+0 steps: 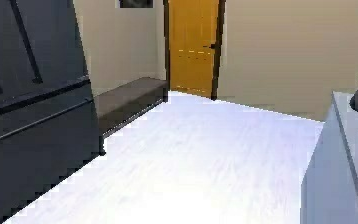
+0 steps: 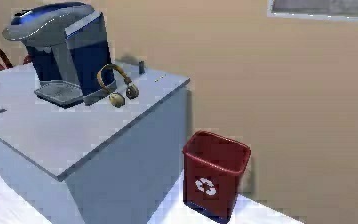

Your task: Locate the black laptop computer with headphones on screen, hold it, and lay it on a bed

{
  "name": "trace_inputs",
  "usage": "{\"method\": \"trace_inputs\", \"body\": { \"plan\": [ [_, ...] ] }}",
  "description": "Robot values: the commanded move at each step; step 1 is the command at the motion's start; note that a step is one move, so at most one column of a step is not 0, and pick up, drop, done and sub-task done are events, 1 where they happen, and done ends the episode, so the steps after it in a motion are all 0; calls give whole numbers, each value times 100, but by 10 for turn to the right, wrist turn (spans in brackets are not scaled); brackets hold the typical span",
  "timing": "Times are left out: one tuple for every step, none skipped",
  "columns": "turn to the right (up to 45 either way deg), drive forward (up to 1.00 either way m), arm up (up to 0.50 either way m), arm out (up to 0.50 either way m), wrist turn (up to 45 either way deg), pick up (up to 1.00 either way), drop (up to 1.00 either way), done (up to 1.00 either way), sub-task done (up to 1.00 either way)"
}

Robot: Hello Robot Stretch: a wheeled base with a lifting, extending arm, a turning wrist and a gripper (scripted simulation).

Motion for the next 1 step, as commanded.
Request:
{"method": "trace_inputs", "body": {
  "plan": [
    [-450, 0, 0, 0, 0, 0, 0, 0, 0]
  ]
}}
